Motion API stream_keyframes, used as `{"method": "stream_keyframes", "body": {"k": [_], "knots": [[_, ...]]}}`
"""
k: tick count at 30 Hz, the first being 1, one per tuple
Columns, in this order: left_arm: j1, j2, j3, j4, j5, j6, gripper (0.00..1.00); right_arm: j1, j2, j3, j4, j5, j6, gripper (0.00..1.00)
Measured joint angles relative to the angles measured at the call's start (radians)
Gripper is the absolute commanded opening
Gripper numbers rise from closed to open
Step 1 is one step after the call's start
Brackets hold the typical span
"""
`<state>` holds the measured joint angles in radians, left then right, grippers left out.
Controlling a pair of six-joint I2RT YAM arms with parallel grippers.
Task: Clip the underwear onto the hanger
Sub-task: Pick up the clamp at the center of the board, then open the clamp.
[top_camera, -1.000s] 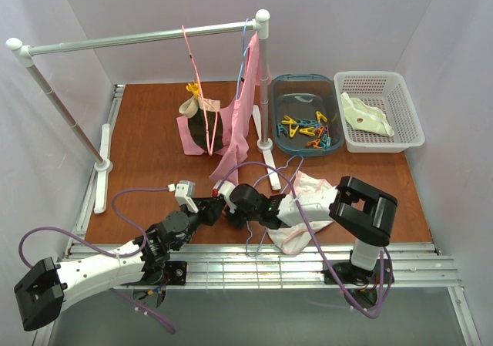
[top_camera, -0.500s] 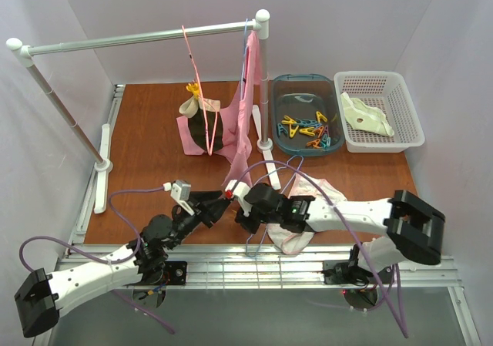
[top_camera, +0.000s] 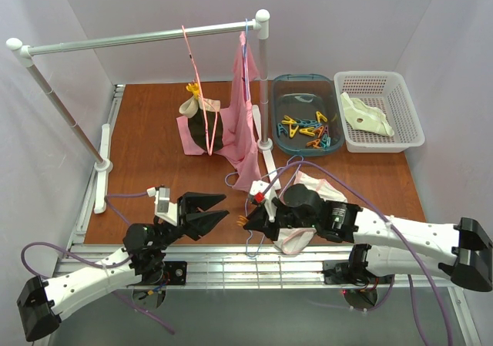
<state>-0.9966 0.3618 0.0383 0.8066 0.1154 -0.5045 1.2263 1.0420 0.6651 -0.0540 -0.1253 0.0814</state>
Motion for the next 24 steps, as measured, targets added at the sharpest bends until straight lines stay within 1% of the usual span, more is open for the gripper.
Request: {"method": "stream_keyframes", "body": {"k": [4,7,11,14,24], "knots": [[0.000,0.030,0.000,0.053,0.037,-0.032,0.54,0.000,-0.091,-0.009,0.040,-0.055,0.016,0.06],[0.000,0.094,0.000,0.101,0.044,-0.060,0.54,0.000,-0.119,-0.009,0.099,-0.093,0.021,0.06],[0.000,0.187,0.000,0.168,0.050,-0.092,0.53,0.000,-0.115,-0.009,0.133,-0.123,0.020,0.06],[0.000,0.225,0.000,0.215,0.051,-0.107,0.53,0.000,-0.103,-0.008,0.141,-0.138,0.017,0.06],[0.000,0.240,0.000,0.280,0.058,-0.135,0.52,0.000,-0.095,-0.004,0.161,-0.143,-0.007,0.06]]}}
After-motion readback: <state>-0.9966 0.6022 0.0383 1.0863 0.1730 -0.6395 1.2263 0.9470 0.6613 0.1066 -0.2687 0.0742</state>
